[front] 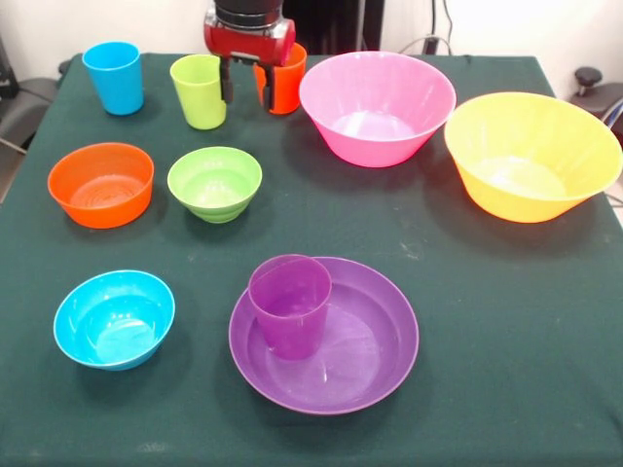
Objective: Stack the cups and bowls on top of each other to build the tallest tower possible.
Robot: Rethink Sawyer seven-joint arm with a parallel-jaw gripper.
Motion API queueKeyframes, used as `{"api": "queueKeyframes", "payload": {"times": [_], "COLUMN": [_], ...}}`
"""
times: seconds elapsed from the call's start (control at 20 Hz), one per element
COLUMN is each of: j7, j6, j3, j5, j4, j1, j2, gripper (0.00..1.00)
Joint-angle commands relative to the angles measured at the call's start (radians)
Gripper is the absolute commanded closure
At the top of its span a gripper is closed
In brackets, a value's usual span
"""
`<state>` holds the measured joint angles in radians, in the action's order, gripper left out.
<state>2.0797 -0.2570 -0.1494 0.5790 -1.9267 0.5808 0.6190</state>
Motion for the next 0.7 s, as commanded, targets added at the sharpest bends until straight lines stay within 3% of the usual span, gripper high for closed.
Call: {"api": "queueKeyframes", "payload": {"times": [0.05,0.4,0.7], "j7": [-0.013,-0.142,-0.178], "j6": [0.022,-0.176,-0.250], "j3": [-0.056,-0.157,-0.207], "j5": [0.051,-0.047,-0.074], "j4": [-0.013,-0.144,-0.179], "j1": [-0.008,0.085,0.132], "j2": [0.012,0.265,0.348], "gripper": [0.00,0.00,0.00]}}
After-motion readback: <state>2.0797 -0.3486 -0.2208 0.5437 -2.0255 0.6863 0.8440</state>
